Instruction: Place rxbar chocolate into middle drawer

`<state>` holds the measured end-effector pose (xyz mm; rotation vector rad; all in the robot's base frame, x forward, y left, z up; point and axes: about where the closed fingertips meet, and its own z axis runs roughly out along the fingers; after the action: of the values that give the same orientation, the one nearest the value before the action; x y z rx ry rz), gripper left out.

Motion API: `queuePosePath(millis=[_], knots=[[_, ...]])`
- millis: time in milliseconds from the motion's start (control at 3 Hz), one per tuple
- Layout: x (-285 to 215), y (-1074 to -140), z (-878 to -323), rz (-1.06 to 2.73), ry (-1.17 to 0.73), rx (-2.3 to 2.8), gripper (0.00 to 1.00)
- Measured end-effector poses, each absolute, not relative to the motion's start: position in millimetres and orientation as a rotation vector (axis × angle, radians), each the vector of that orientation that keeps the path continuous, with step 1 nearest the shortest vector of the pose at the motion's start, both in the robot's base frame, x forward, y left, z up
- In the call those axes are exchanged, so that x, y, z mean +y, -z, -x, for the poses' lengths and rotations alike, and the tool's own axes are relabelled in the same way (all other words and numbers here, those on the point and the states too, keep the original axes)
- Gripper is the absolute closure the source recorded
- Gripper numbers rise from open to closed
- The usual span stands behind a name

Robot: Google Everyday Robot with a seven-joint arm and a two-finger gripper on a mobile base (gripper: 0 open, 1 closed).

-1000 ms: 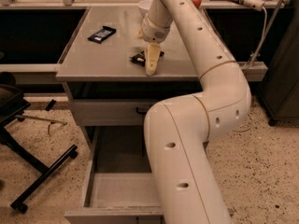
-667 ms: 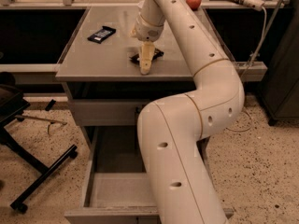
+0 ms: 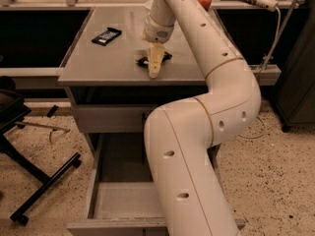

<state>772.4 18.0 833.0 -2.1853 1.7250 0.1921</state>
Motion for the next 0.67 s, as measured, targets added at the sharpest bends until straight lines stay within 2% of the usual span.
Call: queuePosePath(millis=[667], knots=[[-4.4, -853.4, -767.7, 2.144, -0.142, 1.795, 0.0]])
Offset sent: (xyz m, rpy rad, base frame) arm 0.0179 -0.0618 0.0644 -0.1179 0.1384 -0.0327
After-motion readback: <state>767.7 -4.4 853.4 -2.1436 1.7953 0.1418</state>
